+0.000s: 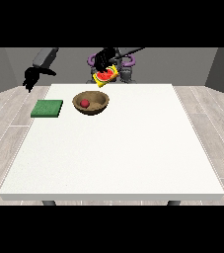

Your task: Pick the cup and pour the ball into the bowl, then pick the bowl and place it on the pad

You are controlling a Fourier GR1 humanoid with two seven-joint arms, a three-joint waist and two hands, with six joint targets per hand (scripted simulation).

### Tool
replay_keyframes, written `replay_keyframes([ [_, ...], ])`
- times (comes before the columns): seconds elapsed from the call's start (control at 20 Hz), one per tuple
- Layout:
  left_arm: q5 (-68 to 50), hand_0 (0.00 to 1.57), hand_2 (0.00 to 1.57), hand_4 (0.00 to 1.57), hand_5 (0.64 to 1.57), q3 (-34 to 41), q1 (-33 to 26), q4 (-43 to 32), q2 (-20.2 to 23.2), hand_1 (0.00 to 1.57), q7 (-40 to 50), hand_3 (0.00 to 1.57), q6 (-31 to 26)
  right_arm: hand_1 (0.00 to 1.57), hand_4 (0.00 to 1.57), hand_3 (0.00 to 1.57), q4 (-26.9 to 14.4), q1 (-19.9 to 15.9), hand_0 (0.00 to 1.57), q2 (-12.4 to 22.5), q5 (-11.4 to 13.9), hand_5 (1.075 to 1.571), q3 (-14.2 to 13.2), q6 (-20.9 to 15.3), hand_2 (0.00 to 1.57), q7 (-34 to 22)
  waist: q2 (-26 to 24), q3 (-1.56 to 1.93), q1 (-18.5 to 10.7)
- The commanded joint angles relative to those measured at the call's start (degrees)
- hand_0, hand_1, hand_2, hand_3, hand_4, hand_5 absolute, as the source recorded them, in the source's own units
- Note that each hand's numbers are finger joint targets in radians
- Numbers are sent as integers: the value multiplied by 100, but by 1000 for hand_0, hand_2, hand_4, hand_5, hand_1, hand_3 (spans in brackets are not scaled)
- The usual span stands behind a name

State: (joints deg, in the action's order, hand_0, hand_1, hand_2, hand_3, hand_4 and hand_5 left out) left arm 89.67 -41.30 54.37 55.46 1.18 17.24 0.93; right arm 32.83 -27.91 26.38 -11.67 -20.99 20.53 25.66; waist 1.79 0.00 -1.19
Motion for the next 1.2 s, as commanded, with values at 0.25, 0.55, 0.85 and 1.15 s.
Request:
replay_keyframes([
  [0.25, -1885, 401, 1571, 1001, 1570, 1967, -815, 964, 299, 401, -196, 1571, 1359, 0, 462, 0, -17, -166, 0, -60, -264, 1557, -207, -277, 0, -507, -14, -28, -799],
  [0.55, -3912, 1294, 1571, 996, 1564, 3111, -1253, 1281, 224, 1294, -1216, 1528, 1535, 0, 236, 0, 189, -269, 0, -261, -237, 1561, -207, -599, 0, -215, 796, -34, -974],
  [0.85, -5785, 782, 704, 861, 1531, 3895, -1444, 1399, -106, 782, -2069, 94, 1448, 0, 385, 0, 422, -462, 0, -608, -325, 1569, -125, -616, 0, -204, 1315, -26, -692],
  [1.15, -7034, 0, 0, 0, 1531, 4359, -2006, 928, -115, 0, -2966, 0, 1334, 0, 331, 0, 743, -446, 0, -1100, -141, 1559, 321, -769, 0, -569, 1220, -12, -192],
])
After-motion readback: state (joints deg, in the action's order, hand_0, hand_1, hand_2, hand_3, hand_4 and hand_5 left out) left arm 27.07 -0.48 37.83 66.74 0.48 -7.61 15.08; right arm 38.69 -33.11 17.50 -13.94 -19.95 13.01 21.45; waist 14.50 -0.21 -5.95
